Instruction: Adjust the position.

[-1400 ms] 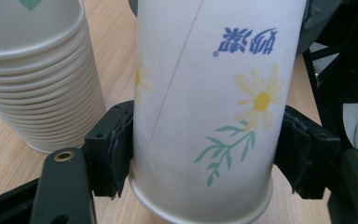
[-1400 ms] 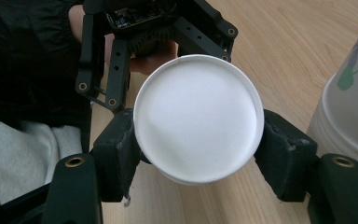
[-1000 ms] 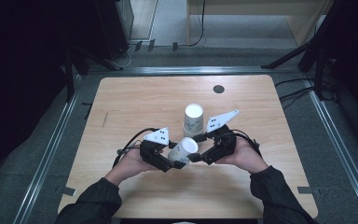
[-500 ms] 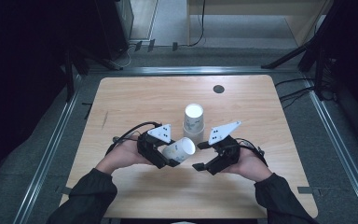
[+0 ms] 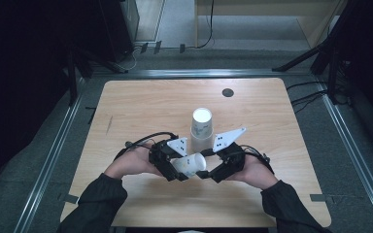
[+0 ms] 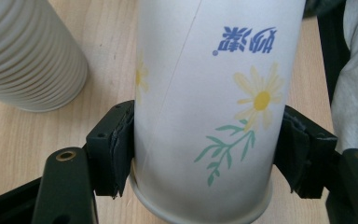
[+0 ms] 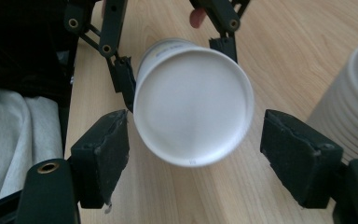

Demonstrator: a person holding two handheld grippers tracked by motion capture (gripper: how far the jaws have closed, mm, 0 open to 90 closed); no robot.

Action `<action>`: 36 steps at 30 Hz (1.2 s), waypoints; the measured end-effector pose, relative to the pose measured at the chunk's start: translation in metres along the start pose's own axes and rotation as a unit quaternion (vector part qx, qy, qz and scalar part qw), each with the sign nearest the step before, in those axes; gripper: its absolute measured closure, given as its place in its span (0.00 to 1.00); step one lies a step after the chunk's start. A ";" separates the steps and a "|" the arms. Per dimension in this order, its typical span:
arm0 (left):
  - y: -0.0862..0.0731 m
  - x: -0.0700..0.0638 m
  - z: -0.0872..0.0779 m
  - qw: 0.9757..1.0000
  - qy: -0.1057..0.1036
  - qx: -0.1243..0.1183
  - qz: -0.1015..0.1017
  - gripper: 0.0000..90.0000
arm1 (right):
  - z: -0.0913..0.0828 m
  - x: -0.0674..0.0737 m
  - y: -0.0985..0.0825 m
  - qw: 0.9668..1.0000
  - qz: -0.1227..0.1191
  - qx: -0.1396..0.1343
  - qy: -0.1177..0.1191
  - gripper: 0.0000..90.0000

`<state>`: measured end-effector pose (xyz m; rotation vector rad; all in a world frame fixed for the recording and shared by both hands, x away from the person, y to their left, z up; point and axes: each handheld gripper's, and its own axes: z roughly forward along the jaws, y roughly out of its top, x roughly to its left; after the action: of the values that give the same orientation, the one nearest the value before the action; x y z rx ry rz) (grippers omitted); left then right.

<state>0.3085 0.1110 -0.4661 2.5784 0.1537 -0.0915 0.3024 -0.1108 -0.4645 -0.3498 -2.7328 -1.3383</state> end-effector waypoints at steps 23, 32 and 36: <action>-0.002 -0.002 0.007 1.000 -0.007 -0.026 -0.008 0.11 | 0.012 0.000 0.002 0.999 -0.011 0.024 0.023 0.38; -0.010 0.005 -0.003 0.997 0.006 -0.066 -0.037 0.08 | -0.003 -0.003 0.001 1.000 -0.007 0.001 0.014 0.38; -0.012 0.005 -0.005 0.995 0.001 -0.087 -0.052 0.08 | -0.008 -0.003 0.000 1.000 -0.006 -0.009 0.011 0.38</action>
<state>0.3118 0.1244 -0.4691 2.3957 0.2840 -0.1078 0.3052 -0.1178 -0.4595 -0.3181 -2.7121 -1.3614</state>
